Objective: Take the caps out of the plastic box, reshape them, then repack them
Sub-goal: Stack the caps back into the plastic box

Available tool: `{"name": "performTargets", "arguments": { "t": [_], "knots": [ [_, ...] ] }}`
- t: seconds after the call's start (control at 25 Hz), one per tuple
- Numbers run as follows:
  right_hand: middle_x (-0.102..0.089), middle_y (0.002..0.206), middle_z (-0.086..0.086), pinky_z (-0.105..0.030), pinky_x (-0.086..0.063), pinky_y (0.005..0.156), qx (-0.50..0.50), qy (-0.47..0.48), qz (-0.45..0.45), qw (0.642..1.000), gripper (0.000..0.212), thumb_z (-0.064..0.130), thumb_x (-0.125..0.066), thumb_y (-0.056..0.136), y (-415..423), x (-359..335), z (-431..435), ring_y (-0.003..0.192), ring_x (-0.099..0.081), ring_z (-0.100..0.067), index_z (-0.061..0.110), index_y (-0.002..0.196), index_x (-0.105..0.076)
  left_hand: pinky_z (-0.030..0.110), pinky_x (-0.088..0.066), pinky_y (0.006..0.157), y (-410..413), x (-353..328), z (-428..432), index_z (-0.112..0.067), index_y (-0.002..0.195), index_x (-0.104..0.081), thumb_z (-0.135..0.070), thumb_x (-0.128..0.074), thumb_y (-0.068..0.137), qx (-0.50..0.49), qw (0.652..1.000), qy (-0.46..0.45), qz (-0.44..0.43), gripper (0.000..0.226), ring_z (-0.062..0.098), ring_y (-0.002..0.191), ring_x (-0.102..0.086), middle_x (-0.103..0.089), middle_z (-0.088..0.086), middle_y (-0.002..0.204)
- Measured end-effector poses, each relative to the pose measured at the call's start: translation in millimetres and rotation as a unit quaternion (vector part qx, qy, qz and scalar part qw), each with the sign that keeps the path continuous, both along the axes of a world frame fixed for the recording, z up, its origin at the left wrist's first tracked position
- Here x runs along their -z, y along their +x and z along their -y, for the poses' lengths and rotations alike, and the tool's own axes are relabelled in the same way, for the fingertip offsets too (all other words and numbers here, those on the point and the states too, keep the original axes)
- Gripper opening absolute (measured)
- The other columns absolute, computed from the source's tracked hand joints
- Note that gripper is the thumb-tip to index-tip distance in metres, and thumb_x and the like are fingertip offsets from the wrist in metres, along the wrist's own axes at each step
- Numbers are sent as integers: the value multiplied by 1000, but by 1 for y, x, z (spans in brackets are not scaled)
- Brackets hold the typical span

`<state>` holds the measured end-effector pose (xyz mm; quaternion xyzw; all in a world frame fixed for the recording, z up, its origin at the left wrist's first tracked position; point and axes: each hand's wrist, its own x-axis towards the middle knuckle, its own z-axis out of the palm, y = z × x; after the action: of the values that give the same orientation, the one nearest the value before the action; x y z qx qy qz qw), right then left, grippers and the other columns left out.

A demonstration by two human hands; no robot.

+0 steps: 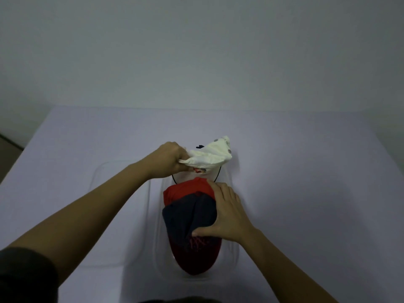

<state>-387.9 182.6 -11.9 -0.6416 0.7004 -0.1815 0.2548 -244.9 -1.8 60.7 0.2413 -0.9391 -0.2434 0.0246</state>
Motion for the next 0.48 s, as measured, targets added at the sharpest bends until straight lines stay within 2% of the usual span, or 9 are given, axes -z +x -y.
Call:
{"name": "performTargets", "arguments": {
  "t": [0.04,0.12,0.2,0.28,0.4,0.48],
  "knots": [
    [-24,144,8,-37,-25,112,3,1,-4,1000,122,79,-67,48,0,0,-2,131,-26,-12,30,146,-11,37,-45,60,-4,-3,0,-5,64,-63,-46,-64,79,4,1000,-3,13,43,21,60,-53,-62,8,65],
    [-23,144,8,-36,-24,112,9,-4,-11,1000,122,80,-64,49,2,0,-8,132,-25,-11,30,145,-9,27,-37,54,-12,-13,-3,-10,63,-63,-34,-69,81,7,999,-4,43,30,12,51,-45,-60,1,60],
    [-25,144,8,-36,-26,111,16,-15,-9,1000,120,81,-63,50,4,1,-14,130,-27,-12,30,145,-11,18,-32,52,-15,-23,-10,-12,73,-71,-29,-69,81,18,997,12,75,19,8,47,-44,-61,-2,59],
    [-26,143,7,-34,-25,112,21,-19,-7,1000,117,81,-61,51,7,2,-20,130,-28,-13,29,144,-13,16,-32,51,-16,-24,-14,-12,77,-73,-27,-70,81,27,994,39,100,16,8,47,-45,-64,1,61],
    [-22,145,6,-31,-20,113,24,-9,-3,1000,116,80,-60,53,8,4,-22,133,-23,-13,30,145,-9,15,-29,48,-21,-14,-8,-17,69,-70,-27,-72,79,12,984,128,127,15,6,44,-40,-53,-5,50],
    [-21,145,6,-34,-23,114,21,-6,3,1000,116,80,-60,54,6,6,-20,133,-23,-13,31,145,-8,18,-33,53,-25,-2,0,-14,73,-71,-30,-74,77,-12,972,181,152,17,6,52,-43,-57,-3,57]
  ]
}}
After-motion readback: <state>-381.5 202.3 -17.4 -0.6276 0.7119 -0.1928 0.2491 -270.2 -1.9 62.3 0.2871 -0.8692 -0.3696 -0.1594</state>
